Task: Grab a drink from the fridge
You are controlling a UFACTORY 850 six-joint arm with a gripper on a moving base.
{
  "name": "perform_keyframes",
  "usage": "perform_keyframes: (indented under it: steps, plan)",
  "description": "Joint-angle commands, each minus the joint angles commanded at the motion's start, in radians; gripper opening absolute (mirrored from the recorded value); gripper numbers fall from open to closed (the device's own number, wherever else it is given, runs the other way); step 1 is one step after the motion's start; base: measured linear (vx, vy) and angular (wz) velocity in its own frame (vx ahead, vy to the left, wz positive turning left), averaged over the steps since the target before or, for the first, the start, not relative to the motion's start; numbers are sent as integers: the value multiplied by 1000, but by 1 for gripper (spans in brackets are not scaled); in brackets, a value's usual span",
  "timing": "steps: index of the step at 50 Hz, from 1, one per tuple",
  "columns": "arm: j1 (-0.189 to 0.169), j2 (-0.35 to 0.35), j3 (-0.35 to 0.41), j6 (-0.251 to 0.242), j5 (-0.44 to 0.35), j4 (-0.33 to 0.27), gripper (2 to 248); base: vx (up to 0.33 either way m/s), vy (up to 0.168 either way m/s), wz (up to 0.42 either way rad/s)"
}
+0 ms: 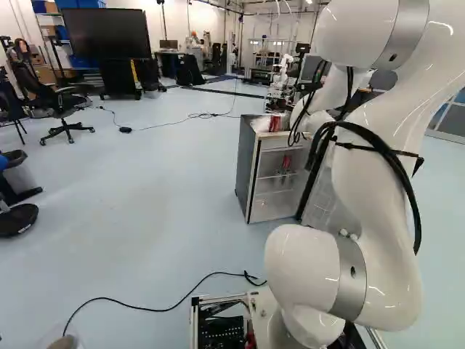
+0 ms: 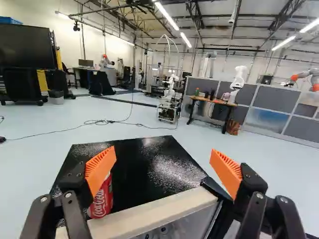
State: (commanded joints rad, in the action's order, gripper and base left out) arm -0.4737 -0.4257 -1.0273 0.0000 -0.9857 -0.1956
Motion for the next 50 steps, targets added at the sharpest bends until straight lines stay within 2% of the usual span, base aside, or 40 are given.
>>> perform_keyframes:
  steps: [15,50]
  plan:
    - [-34,-10,-47,0,44,0,247,0,0,0]
    - [-108,-46,-171,0,225,36,247,0,0,0]
